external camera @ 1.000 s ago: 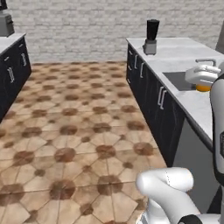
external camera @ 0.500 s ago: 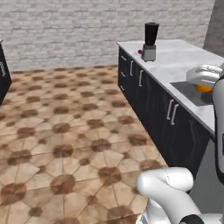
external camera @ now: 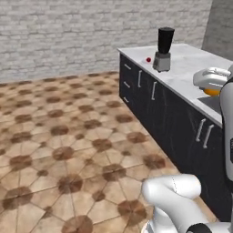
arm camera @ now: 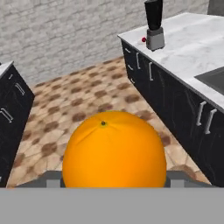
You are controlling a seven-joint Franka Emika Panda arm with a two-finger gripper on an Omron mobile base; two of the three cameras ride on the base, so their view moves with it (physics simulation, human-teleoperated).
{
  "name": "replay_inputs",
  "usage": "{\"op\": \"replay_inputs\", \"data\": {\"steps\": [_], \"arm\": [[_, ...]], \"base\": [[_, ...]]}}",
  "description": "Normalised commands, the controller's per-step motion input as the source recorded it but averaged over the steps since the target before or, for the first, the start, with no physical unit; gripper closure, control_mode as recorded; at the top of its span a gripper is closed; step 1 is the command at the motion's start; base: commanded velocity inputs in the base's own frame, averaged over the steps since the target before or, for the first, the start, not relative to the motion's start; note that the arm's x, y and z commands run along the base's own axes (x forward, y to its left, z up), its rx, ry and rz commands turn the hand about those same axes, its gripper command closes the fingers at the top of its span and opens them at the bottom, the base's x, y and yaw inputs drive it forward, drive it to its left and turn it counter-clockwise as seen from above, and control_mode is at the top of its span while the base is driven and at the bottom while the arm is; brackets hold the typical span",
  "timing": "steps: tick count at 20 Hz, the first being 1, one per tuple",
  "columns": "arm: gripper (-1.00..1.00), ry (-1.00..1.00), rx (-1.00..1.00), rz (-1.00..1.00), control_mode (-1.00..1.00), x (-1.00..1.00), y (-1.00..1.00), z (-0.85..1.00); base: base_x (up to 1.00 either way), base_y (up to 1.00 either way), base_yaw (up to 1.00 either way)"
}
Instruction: Pick the apple and orange from the fridge and place them on the plate next to the blender to make a fruit smoothie.
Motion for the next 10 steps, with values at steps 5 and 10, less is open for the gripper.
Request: {"op": "replay_inputs", "data": {"steps": [5, 10], "arm": [[1.0, 0.0, 0.0, 0.0, 1.0, 0.0, 0.0, 0.0], [1.0, 0.0, 0.0, 0.0, 1.0, 0.0, 0.0, 0.0]], "base": [[1.0, 0.62, -0.26], [1.0, 0.62, -0.26]]}}
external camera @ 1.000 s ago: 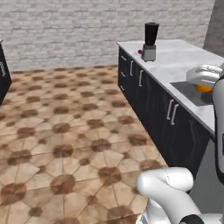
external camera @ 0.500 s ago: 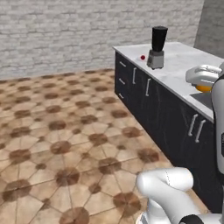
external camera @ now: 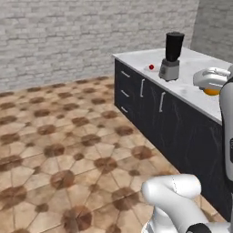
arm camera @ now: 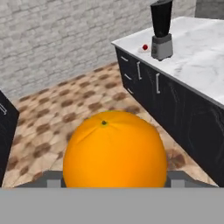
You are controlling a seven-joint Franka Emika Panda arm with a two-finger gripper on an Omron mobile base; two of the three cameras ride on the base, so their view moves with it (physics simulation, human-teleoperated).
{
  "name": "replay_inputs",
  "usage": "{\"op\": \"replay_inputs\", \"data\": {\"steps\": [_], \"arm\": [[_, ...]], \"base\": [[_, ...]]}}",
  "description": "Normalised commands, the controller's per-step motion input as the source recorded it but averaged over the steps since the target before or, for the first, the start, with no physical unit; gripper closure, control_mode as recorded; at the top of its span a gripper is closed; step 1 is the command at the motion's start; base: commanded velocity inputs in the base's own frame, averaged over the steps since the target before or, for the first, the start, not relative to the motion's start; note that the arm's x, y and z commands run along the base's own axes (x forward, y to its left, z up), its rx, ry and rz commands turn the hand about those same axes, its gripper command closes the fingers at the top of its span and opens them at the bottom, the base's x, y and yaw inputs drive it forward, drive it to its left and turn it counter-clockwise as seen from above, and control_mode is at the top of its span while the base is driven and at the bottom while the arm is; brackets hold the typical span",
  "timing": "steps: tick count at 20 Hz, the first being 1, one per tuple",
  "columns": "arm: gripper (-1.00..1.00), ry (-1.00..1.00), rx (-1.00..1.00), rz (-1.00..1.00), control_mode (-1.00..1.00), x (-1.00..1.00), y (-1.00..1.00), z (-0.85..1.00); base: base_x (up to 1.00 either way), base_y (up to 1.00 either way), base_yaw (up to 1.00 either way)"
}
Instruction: Pick the apple and orange from the fridge and place them on the plate next to the blender to make a fruit smoothie.
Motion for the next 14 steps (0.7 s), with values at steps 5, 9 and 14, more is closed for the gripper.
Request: {"op": "replay_inputs", "data": {"steps": [5, 9, 14], "arm": [[1.0, 0.0, 0.0, 0.0, 1.0, 0.0, 0.0, 0.0], [1.0, 0.0, 0.0, 0.0, 1.0, 0.0, 0.0, 0.0], [1.0, 0.0, 0.0, 0.0, 1.0, 0.0, 0.0, 0.0]], "base": [[1.0, 0.54, -0.26], [1.0, 0.49, -0.25], [1.0, 0.52, -0.26]]}}
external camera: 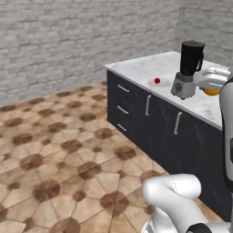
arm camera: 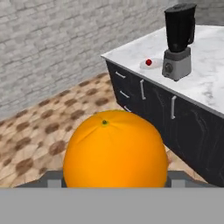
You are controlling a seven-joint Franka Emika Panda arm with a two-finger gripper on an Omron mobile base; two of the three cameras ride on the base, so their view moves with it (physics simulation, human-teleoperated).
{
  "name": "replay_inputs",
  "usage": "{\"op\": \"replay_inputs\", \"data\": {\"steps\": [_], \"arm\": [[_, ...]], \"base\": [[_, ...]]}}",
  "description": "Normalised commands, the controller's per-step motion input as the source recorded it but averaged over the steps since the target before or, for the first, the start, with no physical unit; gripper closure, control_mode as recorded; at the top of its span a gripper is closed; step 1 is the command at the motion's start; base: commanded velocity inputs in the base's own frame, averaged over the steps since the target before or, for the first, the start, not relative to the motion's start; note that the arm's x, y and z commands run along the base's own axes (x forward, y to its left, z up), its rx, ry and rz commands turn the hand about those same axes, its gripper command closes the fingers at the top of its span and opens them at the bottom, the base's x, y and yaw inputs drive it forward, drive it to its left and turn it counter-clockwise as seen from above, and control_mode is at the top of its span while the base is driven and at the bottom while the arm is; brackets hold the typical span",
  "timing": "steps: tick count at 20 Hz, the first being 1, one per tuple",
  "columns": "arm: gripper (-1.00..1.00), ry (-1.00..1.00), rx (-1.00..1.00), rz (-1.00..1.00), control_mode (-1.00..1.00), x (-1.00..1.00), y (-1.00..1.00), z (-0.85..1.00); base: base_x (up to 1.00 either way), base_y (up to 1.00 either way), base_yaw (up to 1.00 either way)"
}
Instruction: Pick the apple and orange from the fridge and place them on the plate next to the blender to make a fruit smoothie.
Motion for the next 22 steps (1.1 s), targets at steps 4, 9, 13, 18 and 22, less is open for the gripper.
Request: {"op": "replay_inputs", "data": {"steps": [4, 9, 13, 18, 22], "arm": [[1.0, 0.0, 0.0, 0.0, 1.0, 0.0, 0.0, 0.0], [1.0, 0.0, 0.0, 0.0, 1.0, 0.0, 0.0, 0.0], [1.0, 0.0, 0.0, 0.0, 1.0, 0.0, 0.0, 0.0], [1.0, 0.0, 0.0, 0.0, 1.0, 0.0, 0.0, 0.0], [1.0, 0.0, 0.0, 0.0, 1.0, 0.0, 0.0, 0.0]], "base": [[1.0, 0.6, -0.28], [1.0, 0.62, -0.33], [1.0, 0.65, -0.38], [1.0, 0.69, -0.48], [1.0, 0.71, -0.56]]}}
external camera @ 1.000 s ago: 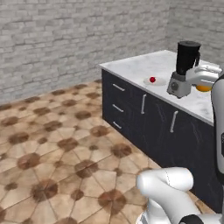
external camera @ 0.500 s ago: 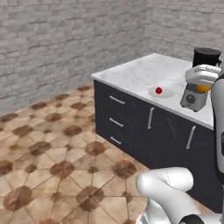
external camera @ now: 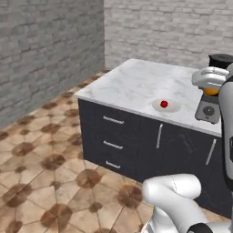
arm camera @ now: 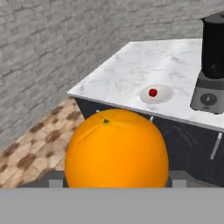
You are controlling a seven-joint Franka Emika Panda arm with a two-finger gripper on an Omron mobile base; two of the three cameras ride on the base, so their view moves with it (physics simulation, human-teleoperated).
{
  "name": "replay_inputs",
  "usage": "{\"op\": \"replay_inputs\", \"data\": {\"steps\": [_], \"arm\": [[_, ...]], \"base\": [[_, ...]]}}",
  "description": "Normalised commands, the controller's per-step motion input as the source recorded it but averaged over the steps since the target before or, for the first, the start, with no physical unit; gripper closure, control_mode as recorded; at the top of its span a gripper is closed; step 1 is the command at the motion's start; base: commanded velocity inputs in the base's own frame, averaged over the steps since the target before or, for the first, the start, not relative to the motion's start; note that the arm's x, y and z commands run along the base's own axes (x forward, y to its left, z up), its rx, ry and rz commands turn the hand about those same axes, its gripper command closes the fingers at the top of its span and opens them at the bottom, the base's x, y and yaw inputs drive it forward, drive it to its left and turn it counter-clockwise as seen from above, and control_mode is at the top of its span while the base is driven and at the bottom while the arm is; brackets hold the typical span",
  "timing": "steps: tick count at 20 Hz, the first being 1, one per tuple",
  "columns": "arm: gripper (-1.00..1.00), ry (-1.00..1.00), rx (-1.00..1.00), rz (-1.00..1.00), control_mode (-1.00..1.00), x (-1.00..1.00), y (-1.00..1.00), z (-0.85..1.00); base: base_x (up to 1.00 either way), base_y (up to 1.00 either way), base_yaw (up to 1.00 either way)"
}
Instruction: Pick the apple and orange from the fridge and place them on the plate next to the blender to make a fruit smoothie.
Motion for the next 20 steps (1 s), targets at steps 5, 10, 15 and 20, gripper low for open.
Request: {"op": "replay_inputs", "data": {"steps": [5, 10, 15, 20], "arm": [[1.0, 0.0, 0.0, 0.0, 1.0, 0.0, 0.0, 0.0], [1.0, 0.0, 0.0, 0.0, 1.0, 0.0, 0.0, 0.0], [1.0, 0.0, 0.0, 0.0, 1.0, 0.0, 0.0, 0.0], [1.0, 0.0, 0.0, 0.0, 1.0, 0.0, 0.0, 0.0]], "base": [[0.9, 0.62, -0.6], [0.79, 0.53, -0.62], [0.5, 0.13, -0.65], [0.75, 0.05, -0.51]]}}
